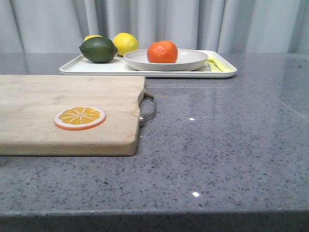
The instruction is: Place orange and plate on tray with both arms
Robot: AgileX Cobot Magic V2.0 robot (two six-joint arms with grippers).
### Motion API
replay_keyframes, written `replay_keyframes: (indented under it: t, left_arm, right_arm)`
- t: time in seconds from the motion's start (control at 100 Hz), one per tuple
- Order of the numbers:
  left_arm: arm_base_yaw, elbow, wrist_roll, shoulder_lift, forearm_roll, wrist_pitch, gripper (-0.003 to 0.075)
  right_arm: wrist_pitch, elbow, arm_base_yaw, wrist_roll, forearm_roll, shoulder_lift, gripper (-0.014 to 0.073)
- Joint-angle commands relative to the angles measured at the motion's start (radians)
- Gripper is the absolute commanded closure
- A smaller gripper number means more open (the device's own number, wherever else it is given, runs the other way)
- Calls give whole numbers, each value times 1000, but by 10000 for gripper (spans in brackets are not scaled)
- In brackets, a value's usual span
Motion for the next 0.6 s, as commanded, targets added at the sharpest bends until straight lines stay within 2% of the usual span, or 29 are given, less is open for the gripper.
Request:
replay_keyframes:
  t: [0.0,0.24,0.59]
  left_arm:
    - [-1,-27,-7,-74,1,-56,741]
    - [-1,50,-7,-275,1,-56,741]
    - [-1,221,-7,-553,1,-36,741]
  right_arm:
    - [-80,-23,-7,-11,-4,2,662]
    - [-177,7,-5,-45,-26,-100,662]
    - [-175,155,-5,-45,-26,-275,662]
